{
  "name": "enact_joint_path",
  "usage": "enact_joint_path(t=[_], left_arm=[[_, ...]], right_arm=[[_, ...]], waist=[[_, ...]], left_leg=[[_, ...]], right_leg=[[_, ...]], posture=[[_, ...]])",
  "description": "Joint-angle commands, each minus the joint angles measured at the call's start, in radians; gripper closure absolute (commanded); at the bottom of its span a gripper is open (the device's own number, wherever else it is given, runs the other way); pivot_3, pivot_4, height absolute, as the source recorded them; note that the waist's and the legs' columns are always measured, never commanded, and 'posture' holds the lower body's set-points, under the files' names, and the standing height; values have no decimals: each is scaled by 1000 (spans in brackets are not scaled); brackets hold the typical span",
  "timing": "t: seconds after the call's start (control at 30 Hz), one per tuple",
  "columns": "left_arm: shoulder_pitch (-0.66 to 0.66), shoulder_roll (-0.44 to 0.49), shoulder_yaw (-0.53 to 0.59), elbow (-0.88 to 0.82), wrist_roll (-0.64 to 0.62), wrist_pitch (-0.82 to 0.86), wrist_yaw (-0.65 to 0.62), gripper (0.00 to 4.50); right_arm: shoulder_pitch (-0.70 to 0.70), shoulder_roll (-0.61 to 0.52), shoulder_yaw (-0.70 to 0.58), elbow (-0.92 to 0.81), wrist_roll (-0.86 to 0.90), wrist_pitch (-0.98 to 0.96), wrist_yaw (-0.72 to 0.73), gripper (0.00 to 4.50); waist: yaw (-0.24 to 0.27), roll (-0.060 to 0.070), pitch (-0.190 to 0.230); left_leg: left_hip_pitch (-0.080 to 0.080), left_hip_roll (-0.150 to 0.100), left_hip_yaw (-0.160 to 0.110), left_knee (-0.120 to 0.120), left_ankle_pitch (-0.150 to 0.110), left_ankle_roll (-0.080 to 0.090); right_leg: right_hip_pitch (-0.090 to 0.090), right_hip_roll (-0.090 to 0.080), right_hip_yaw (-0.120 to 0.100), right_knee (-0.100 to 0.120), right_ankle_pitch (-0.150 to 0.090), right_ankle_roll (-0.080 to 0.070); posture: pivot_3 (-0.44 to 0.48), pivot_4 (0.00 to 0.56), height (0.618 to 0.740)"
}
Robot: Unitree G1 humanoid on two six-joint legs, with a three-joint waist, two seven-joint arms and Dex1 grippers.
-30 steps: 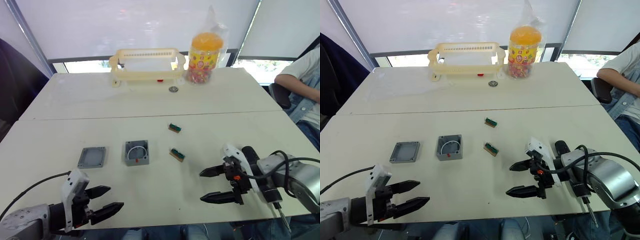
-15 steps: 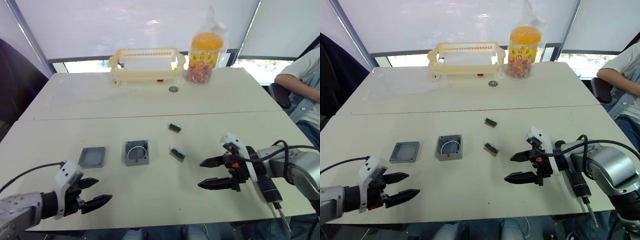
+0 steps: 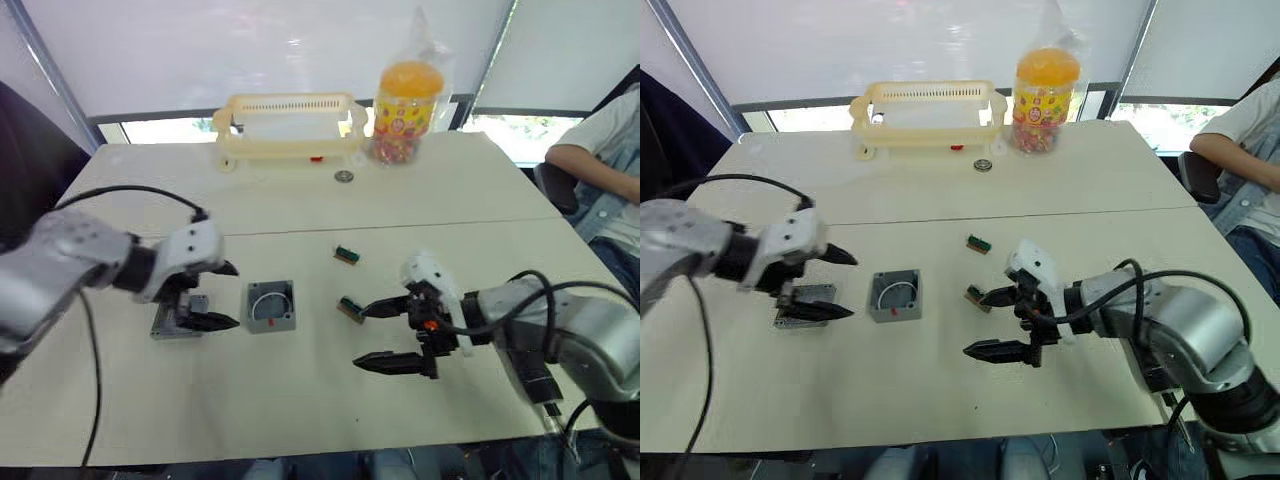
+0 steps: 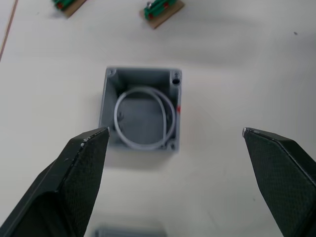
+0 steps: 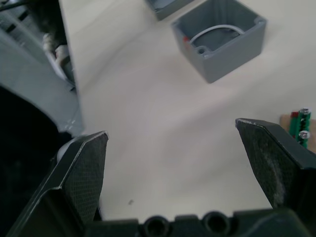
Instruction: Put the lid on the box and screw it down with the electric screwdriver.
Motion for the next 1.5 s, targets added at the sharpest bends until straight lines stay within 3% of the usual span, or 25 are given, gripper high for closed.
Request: enact_joint_path(t=[0.03,0.2,0.57,0.7,0.9,1.17,1.5], left_arm=[[-73,-75,-113,46,101,-23,-35,47],[-79,-136,-158,98,164,-47,-64,47],[-56,-219,-213,173,279,-117,-85,47],[-52,-250,-231,214,320,-140,-83,1326],[-53,-287,-237,241,360,-145,-87,4450],[-55,-306,-208,213,358,-118,-87,4450],[-58,-327,-188,215,318,-373,-201,4450]], right_arm=[[56,60,37,-45,-58,-56,-87,0],[105,120,53,-61,-92,-71,-164,0],[117,134,24,-62,-110,-79,-214,0],[108,138,15,-59,-110,-78,-222,0],[100,140,4,-45,-122,-85,-229,0],[106,115,-17,-36,-118,-88,-211,0],[132,17,-92,-42,-92,-72,-140,0]], waist=[[-2,0,0],[-16,-1,1],[-10,-1,1],[-10,-1,1],[-11,-1,1],[-9,-1,0],[-9,-1,0]], left_leg=[[0,0,-1,0,0,0],[-10,0,-3,12,-1,2],[-9,0,-5,14,0,1],[-9,0,-5,14,0,1],[-9,0,-5,14,0,1],[-8,0,-6,15,0,1],[-8,0,-6,15,0,1]], right_leg=[[0,0,0,1,0,0],[-10,0,2,12,0,1],[-10,1,2,16,0,1],[-10,1,2,16,0,1],[-10,1,2,17,0,1],[-8,0,2,17,0,1],[-9,0,2,17,0,1]], posture=[[0,150,740],[0,150,740],[0,150,740],[0,150,740],[0,150,740],[0,150,740],[0,150,740]])
